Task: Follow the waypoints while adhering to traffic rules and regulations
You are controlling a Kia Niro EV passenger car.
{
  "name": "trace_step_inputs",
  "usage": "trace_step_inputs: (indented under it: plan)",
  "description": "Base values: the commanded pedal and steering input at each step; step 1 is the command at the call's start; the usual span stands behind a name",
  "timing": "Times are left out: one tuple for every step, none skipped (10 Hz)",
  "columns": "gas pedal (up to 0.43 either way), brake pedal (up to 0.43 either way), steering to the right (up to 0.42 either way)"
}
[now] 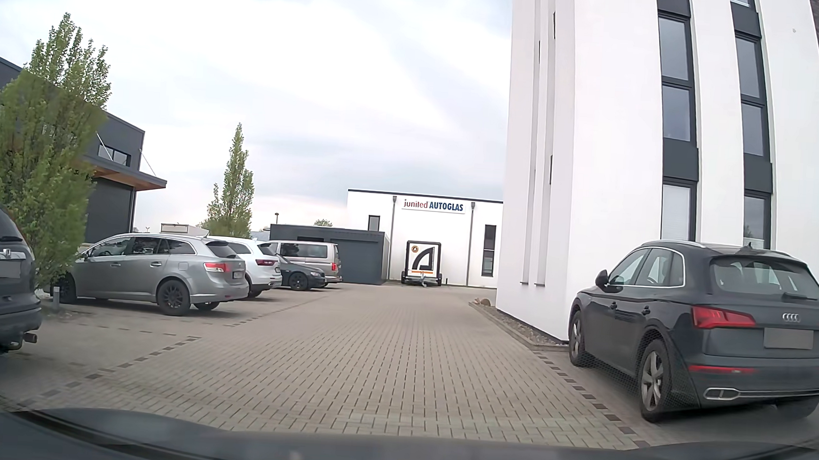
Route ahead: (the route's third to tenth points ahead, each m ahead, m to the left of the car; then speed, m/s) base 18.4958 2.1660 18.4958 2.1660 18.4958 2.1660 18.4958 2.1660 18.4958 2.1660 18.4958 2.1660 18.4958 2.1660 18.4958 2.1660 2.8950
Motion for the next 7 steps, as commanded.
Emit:
trace_step_inputs:
  plan:
    - [0.079, 0.0, -0.002]
    - [0.079, 0.0, 0.0]
    - [0.079, 0.0, 0.003]
    - [0.079, 0.0, 0.005]
    - [0.079, 0.0, 0.005]
    - [0.079, 0.0, 0.004]
    - [0.079, 0.0, 0.003]
